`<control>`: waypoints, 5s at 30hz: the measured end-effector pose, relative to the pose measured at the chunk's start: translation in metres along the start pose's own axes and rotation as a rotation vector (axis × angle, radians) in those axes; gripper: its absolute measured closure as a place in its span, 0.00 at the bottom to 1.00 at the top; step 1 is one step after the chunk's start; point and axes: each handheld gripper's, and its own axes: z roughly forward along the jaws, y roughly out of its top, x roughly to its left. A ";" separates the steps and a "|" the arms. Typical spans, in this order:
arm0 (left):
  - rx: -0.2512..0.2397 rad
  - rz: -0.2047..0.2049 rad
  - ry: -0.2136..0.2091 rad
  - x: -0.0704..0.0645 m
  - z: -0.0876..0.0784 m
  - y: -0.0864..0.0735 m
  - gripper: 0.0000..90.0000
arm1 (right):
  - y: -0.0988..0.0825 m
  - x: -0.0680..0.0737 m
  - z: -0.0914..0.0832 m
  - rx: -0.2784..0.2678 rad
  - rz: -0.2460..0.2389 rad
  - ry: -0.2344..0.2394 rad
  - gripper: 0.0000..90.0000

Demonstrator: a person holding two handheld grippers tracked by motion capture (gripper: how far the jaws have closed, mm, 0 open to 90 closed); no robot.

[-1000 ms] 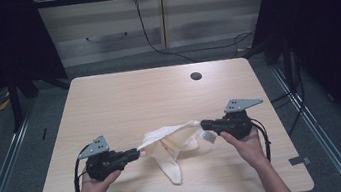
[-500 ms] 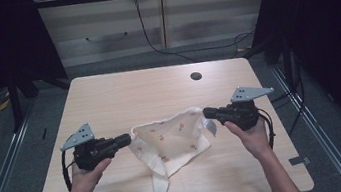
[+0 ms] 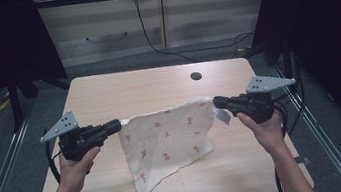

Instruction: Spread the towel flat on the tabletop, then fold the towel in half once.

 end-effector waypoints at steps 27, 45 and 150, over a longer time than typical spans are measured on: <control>0.092 -0.072 0.050 0.039 0.033 -0.005 0.94 | 0.002 -0.009 0.003 0.101 -0.004 -0.039 0.97; 0.209 -0.196 0.135 0.087 0.076 -0.051 0.94 | -0.055 -0.076 0.088 0.186 0.160 -0.047 0.96; 0.539 -0.006 0.056 -0.002 0.030 -0.140 0.98 | -0.150 0.032 0.063 0.489 0.042 0.105 0.97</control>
